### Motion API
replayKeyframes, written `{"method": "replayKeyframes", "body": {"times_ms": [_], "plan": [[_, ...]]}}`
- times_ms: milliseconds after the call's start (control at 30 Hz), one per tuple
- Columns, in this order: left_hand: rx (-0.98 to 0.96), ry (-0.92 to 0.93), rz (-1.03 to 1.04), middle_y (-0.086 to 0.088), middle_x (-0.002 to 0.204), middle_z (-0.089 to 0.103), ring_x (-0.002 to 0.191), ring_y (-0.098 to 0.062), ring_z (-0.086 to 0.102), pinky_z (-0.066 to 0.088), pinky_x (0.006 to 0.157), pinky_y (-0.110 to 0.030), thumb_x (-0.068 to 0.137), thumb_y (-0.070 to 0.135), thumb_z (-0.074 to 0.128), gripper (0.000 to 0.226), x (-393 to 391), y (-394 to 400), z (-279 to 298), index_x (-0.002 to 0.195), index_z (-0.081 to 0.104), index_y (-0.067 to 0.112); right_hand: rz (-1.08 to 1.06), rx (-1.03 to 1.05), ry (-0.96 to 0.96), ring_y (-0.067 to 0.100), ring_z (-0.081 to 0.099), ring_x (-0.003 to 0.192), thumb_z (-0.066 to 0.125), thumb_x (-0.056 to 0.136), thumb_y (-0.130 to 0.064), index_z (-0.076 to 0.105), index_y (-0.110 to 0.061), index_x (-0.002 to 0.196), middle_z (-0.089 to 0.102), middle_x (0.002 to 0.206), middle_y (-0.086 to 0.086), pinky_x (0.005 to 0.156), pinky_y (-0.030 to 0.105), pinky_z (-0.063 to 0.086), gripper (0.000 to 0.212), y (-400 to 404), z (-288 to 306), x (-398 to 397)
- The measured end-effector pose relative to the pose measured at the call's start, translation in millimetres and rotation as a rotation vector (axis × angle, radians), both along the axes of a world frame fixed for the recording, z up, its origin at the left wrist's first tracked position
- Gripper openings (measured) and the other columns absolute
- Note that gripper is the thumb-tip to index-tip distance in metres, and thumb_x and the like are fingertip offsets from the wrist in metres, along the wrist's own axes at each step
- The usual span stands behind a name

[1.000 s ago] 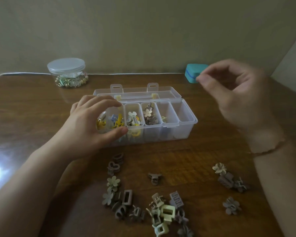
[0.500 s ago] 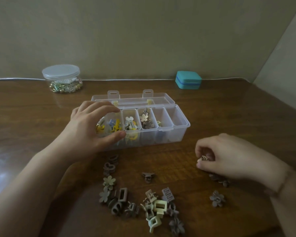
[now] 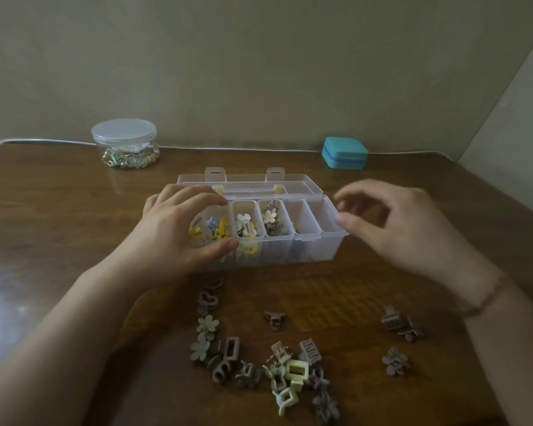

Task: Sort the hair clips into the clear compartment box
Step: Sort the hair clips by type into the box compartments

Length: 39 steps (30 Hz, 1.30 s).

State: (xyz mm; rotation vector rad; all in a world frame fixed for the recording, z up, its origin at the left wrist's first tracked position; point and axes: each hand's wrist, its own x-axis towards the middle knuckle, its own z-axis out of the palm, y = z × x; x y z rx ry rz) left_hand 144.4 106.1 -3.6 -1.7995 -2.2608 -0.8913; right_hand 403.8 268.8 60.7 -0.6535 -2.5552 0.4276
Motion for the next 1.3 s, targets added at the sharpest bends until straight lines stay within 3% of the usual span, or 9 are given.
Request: {"method": "replayKeyframes", "body": {"times_ms": [200, 333, 467, 600, 733, 900, 1000, 1167, 1300], "plan": [[-0.005, -0.014, 0.004, 0.014, 0.138, 0.049, 0.135, -0.015, 0.031, 0.025, 0.109, -0.051, 0.07, 0.081, 0.044, 0.072, 1.2, -0.1, 0.3, 0.127, 0.054, 0.038, 0.007, -0.007, -0.328, -0.014, 0.05, 0.108, 0.048, 0.076, -0.076, 0.051, -0.064, 0.108, 0.055, 0.107, -0.038, 0.086, 0.022, 0.047, 0.034, -13.4, -31.9, 81.5], [0.002, -0.013, 0.009, 0.013, 0.137, 0.05, 0.134, -0.017, 0.032, 0.026, 0.108, -0.052, 0.07, 0.081, 0.045, 0.071, 0.8, 0.4, 0.1, 0.126, 0.055, 0.038, 0.013, -0.014, -0.353, -0.013, 0.046, 0.111, 0.058, 0.078, -0.058, 0.053, -0.061, 0.097, 0.056, 0.103, -0.037, 0.092, 0.024, 0.048, 0.02, -19.0, -48.4, 88.0], [0.006, -0.011, 0.004, 0.014, 0.136, 0.05, 0.134, -0.015, 0.032, 0.026, 0.108, -0.051, 0.07, 0.081, 0.045, 0.07, -0.8, 0.4, -1.8, 0.125, 0.055, 0.039, 0.041, 0.016, -0.224, -0.008, 0.053, 0.103, 0.062, 0.078, -0.048, 0.059, -0.053, 0.093, 0.06, 0.097, -0.032, 0.086, 0.024, 0.05, 0.016, -20.0, -38.7, 63.6], [0.004, -0.008, 0.001, 0.016, 0.137, 0.048, 0.134, -0.013, 0.03, 0.024, 0.109, -0.049, 0.071, 0.081, 0.045, 0.071, -1.4, -0.1, -1.2, 0.126, 0.055, 0.038, 0.052, -0.022, 0.15, -0.004, 0.061, 0.092, 0.071, 0.079, -0.034, 0.065, -0.037, 0.101, 0.064, 0.096, -0.023, 0.074, 0.01, 0.047, 0.023, -13.7, -7.6, 18.8], [0.01, -0.008, -0.002, 0.015, 0.137, 0.048, 0.134, -0.012, 0.029, 0.023, 0.109, -0.047, 0.071, 0.079, 0.046, 0.071, -1.5, -0.4, -0.9, 0.127, 0.055, 0.036, 0.024, -0.064, 0.371, 0.004, 0.063, 0.083, 0.074, 0.083, -0.022, 0.07, -0.025, 0.096, 0.067, 0.089, -0.016, 0.068, 0.011, 0.049, 0.014, -4.8, -8.9, -28.0], [0.009, 0.003, 0.003, 0.015, 0.137, 0.049, 0.134, -0.013, 0.031, 0.023, 0.109, -0.046, 0.071, 0.08, 0.046, 0.072, -1.2, 0.7, -2.0, 0.127, 0.055, 0.036, -0.097, -0.088, 0.264, -0.001, 0.059, 0.095, 0.066, 0.087, -0.032, 0.066, -0.03, 0.108, 0.063, 0.101, -0.021, 0.076, 0.018, 0.051, 0.022, 1.2, -31.5, -24.2], [0.011, 0.001, 0.003, 0.014, 0.138, 0.049, 0.134, -0.012, 0.03, 0.023, 0.109, -0.046, 0.071, 0.08, 0.046, 0.072, -1.9, 0.8, -2.2, 0.127, 0.055, 0.036, -0.126, -0.099, 0.275, -0.001, 0.061, 0.088, 0.066, 0.081, -0.041, 0.066, -0.039, 0.099, 0.065, 0.093, -0.02, 0.066, 0.015, 0.051, 0.018, -7.6, -31.9, 21.0], [0.011, -0.004, 0.01, 0.016, 0.137, 0.048, 0.134, -0.011, 0.028, 0.023, 0.108, -0.044, 0.07, 0.08, 0.046, 0.071, -1.0, 1.6, -2.3, 0.127, 0.055, 0.037, -0.085, -0.123, -0.176, -0.015, 0.049, 0.107, 0.056, 0.068, -0.061, 0.063, -0.052, 0.095, 0.049, 0.118, -0.04, 0.074, 0.013, 0.043, 0.029, -17.9, -55.5, 93.0], [0.003, -0.004, 0.014, 0.016, 0.137, 0.048, 0.134, -0.012, 0.028, 0.023, 0.108, -0.045, 0.07, 0.08, 0.046, 0.072, -1.1, 1.9, -2.3, 0.127, 0.055, 0.038, -0.039, -0.128, -0.218, -0.01, 0.053, 0.108, 0.066, 0.08, -0.041, 0.066, -0.05, 0.091, 0.051, 0.117, -0.035, 0.081, 0.012, 0.047, 0.013, -21.2, -70.9, 99.7]]}}
